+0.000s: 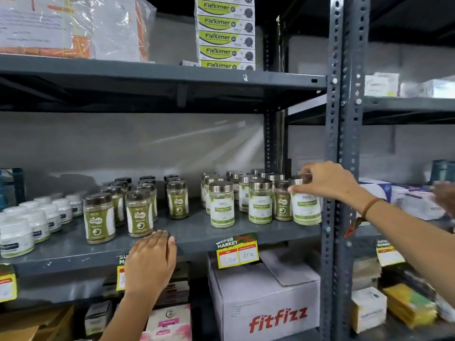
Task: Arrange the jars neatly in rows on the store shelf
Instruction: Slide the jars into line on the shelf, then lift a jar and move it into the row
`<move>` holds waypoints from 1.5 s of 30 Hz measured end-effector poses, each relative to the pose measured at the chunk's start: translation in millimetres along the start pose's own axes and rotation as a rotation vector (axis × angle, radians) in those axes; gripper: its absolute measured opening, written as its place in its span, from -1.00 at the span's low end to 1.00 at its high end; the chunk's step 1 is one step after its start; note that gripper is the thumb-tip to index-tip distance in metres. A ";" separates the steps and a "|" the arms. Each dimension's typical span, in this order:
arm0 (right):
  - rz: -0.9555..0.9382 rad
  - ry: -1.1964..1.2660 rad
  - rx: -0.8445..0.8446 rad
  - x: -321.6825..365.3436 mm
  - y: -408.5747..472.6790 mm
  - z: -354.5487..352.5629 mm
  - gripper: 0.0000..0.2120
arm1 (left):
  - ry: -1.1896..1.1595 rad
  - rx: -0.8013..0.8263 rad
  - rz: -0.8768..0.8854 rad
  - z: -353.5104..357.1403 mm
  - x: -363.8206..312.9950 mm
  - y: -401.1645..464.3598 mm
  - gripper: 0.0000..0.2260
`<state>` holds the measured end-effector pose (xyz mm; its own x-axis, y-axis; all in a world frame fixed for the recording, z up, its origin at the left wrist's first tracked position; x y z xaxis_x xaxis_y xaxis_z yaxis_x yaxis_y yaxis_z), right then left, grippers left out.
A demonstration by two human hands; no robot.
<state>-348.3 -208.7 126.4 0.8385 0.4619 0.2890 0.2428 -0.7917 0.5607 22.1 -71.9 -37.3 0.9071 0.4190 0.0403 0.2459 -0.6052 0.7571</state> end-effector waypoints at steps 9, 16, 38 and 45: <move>0.029 -0.212 0.013 -20.8 17.1 19.2 -0.29 | -0.001 -0.020 0.000 1.7 1.0 -0.3 -0.57; 0.046 -0.285 0.041 -23.0 20.2 25.2 -0.27 | -0.004 -0.013 -0.012 2.9 1.0 -0.8 -0.57; -0.212 -0.369 0.213 23.0 47.6 50.2 -0.39 | 0.010 -0.027 0.003 0.9 1.2 -2.3 -0.55; -0.092 -0.367 0.484 17.0 61.5 68.4 -0.21 | 0.022 -0.035 0.009 -0.1 1.3 -1.5 -0.56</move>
<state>-285.7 -276.9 112.6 0.8960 0.4372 -0.0778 0.4439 -0.8867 0.1298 22.8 -70.4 -38.3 0.9013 0.4288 0.0617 0.2252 -0.5855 0.7788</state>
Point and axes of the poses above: each hand's wrist, its own y-axis towards the middle knuckle, its own z-axis out of the palm, x = y × z, the point moved 5 cm from there along y, towards the middle knuckle, and after that the axes turned 13 degrees about y, right-handed, at the moved point
